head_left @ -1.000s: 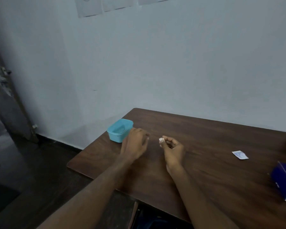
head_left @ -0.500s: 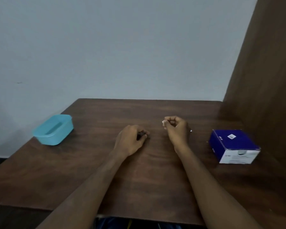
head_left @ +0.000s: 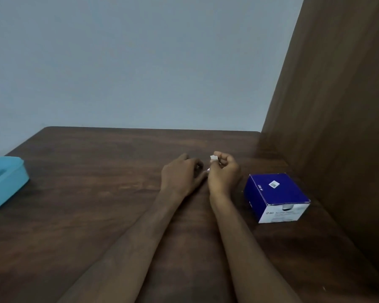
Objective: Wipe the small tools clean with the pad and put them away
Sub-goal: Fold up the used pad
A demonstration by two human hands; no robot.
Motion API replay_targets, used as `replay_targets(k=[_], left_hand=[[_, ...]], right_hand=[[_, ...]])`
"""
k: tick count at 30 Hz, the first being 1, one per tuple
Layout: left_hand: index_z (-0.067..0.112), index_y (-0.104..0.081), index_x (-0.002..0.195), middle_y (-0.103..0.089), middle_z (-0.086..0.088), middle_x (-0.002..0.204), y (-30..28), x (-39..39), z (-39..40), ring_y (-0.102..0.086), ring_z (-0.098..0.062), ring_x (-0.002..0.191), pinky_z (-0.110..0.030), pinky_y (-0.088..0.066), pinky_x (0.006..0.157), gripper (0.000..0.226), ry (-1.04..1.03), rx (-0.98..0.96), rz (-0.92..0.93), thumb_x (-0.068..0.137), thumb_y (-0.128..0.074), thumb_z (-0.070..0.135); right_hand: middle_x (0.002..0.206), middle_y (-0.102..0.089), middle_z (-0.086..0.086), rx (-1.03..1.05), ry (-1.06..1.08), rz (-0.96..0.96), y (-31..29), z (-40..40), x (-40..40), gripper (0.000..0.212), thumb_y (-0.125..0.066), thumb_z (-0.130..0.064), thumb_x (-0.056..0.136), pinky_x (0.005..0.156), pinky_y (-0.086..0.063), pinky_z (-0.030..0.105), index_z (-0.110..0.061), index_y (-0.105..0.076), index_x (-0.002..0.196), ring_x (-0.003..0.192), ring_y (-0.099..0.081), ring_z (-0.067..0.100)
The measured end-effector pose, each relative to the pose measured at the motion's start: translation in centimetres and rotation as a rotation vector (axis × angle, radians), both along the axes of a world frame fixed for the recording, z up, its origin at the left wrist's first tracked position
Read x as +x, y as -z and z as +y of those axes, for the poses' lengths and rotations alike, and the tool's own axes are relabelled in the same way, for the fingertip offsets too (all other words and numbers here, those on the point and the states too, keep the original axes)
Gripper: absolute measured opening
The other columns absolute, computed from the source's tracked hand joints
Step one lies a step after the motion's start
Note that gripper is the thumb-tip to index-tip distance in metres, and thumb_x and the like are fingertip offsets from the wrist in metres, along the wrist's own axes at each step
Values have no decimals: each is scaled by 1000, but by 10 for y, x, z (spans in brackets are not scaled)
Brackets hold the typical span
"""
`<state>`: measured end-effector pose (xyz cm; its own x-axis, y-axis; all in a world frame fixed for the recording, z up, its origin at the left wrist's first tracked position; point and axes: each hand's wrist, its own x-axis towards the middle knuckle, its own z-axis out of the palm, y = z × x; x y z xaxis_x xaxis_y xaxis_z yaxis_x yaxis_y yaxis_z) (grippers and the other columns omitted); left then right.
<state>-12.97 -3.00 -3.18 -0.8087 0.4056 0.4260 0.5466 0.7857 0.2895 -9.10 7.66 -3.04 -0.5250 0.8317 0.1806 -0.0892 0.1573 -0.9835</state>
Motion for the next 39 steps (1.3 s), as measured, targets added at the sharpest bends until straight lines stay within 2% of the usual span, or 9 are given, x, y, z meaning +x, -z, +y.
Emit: replay_targets(k=[5, 7, 10, 14, 17, 20, 27, 32, 39], left_hand=[[37, -75, 110, -58, 7, 104, 2, 1, 6, -69, -22, 94, -31, -46, 69, 62, -24, -45, -10, 86, -37, 80], [39, -76, 108, -54, 8, 99, 3, -1, 9, -66, -21, 97, -31, -42, 67, 61, 9, -32, -15, 86, -36, 79], [42, -78, 106, -60, 12, 94, 4, -7, 8, -64, -15, 101, -30, -43, 66, 40, 25, 67, -52, 87, -60, 72], [34, -77, 92, -77, 18, 85, 5, -13, -1, -71, -1, 86, -30, -59, 74, 28, 18, 243, -256, 81, -79, 59], [26, -78, 84, -77, 15, 76, 4, -13, -12, -71, 4, 71, -28, -61, 71, 15, 83, 525, -265, 84, -88, 38], [25, -79, 88, -78, 16, 81, -3, -18, -37, -72, 6, 76, -19, -56, 73, 13, 103, 532, -159, 85, -88, 33], [53, -79, 110, -75, 32, 91, -9, -26, -143, -66, 1, 94, -33, -58, 81, 30, 2, 465, -59, 83, -89, 45], [54, -80, 99, -68, 41, 98, -7, -34, -161, -63, -6, 94, -33, -55, 75, 19, -27, 617, 7, 86, -88, 43], [49, -79, 91, -71, 25, 93, 4, -44, -159, -64, -3, 92, -31, -55, 71, 16, 9, 568, 71, 80, -82, 61]], right_hand=[[102, -79, -1, -98, 56, 67, 4, 5, -7, 17, -71, -9, 97, 73, -62, 21, -18, -78, 109, 91, -76, 15], [101, -79, -2, -111, 66, 101, 4, 5, -10, 15, -71, -15, 98, 78, -64, 25, -20, -77, 110, 92, -77, 14], [100, -79, -3, -154, 47, 156, 2, 0, -12, 9, -70, -28, 99, 89, -64, 43, -27, -74, 107, 95, -77, 13], [96, -80, -5, -117, 35, 175, 1, -6, -5, 4, -68, -38, 99, 90, -64, 45, -39, -70, 95, 96, -76, 12], [102, -79, -7, -103, -18, 161, 0, -8, 1, 6, -68, -43, 97, 93, -63, 44, -40, -71, 102, 100, -75, 9], [107, -78, -10, -100, -86, 123, 0, -14, 4, 13, -73, -36, 96, 93, -63, 38, -39, -71, 109, 100, -74, 6], [94, -75, -21, 149, -270, 34, 2, -37, 0, 26, -77, -5, 92, 80, -56, 9, -21, -78, 112, 87, -69, -15], [93, -81, -12, 194, -417, 91, 11, -73, -8, 22, -80, -7, 91, 83, -61, 22, -25, -78, 102, 87, -76, -1], [82, -80, -8, 139, -450, 45, 16, -77, -34, 12, -87, -19, 87, 79, -65, 45, -28, -81, 93, 78, -78, 12]])
